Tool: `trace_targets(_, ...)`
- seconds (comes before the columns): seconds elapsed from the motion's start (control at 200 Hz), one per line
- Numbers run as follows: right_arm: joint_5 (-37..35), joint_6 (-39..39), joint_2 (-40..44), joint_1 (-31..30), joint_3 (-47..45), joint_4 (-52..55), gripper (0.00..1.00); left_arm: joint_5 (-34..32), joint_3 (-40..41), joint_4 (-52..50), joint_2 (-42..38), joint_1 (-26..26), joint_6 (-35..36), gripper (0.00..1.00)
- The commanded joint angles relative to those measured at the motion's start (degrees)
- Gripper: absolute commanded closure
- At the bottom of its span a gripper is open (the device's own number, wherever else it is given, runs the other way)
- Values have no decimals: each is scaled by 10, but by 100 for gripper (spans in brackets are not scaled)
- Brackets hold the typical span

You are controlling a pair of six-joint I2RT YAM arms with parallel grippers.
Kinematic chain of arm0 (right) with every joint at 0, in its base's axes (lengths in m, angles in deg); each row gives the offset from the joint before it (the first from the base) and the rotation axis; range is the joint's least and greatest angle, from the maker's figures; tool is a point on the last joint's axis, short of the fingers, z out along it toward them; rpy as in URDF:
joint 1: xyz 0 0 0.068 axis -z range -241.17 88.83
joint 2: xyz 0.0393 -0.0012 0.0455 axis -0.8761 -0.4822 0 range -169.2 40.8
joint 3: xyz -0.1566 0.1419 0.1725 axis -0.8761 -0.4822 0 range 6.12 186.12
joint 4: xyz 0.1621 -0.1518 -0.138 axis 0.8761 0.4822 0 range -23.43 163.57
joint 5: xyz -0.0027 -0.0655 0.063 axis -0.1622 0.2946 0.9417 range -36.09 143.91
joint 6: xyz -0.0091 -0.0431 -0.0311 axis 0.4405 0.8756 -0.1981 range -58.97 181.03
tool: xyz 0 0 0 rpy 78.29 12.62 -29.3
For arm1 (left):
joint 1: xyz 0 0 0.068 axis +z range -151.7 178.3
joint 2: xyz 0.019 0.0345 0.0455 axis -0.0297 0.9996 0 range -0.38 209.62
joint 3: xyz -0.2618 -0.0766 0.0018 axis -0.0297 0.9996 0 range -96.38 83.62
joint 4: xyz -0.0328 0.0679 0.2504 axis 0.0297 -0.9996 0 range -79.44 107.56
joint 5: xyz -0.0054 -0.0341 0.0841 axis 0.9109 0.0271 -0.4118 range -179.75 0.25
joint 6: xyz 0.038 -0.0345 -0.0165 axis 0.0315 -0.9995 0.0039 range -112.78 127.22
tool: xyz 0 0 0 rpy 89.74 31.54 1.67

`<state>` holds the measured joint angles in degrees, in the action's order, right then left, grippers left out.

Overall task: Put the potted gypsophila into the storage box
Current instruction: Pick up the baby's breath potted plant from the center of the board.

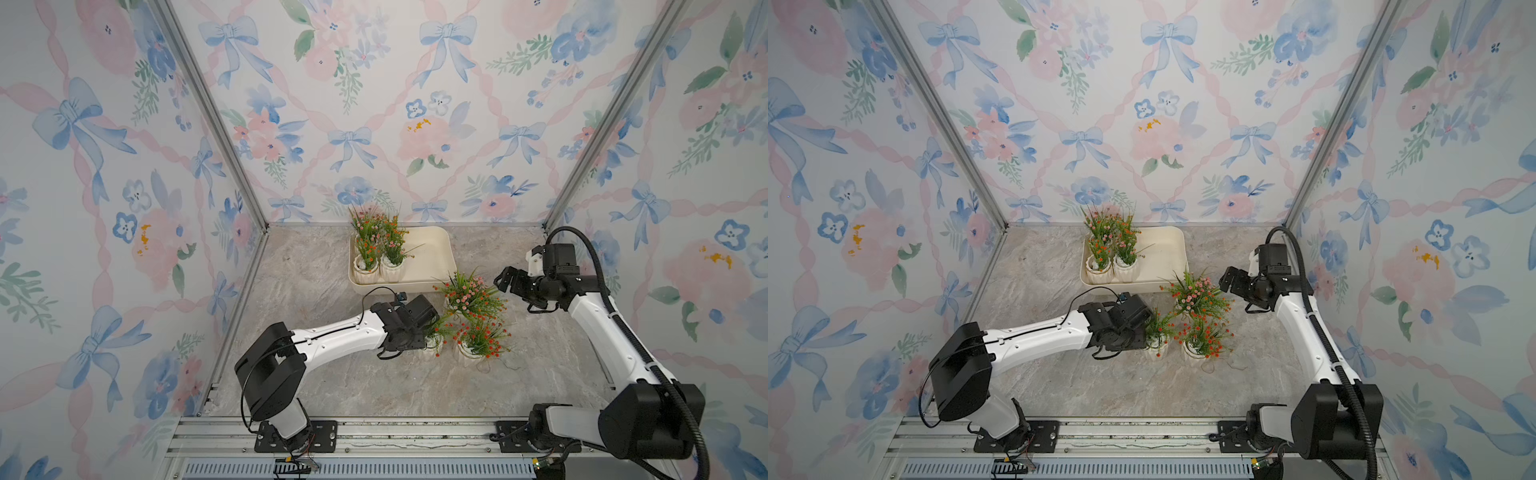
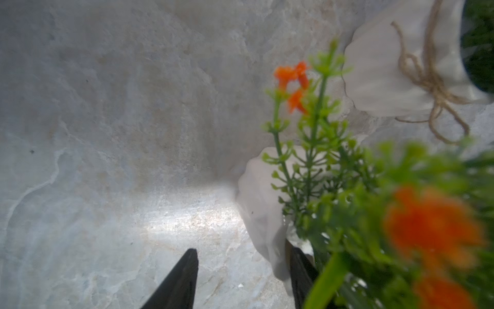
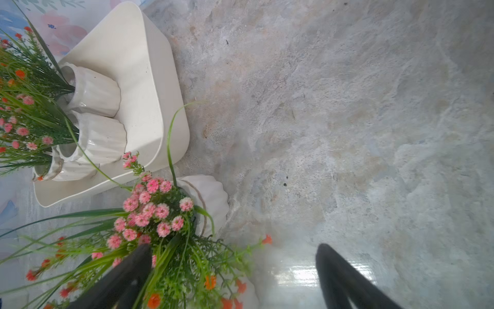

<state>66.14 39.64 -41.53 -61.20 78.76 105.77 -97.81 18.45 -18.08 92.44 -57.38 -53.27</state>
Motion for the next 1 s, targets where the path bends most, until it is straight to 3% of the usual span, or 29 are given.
trace_targets(0.0,7,6,8,4,15,20,3,-2,-8,-8,14,1,4,45)
trace_targets(0.495,8,12,16,14,-5,18,3,-2,-23,-8,38,1,7,47)
trace_targets(0.565,10,12,16,16,-5,17,3,-2,-25,-9,42,1,6,54)
trace_targets(0.69,12,12,15,20,-6,13,3,2,-27,-9,48,2,2,56)
trace_targets(0.995,20,9,5,23,-11,2,3,9,-31,-9,58,8,10,71)
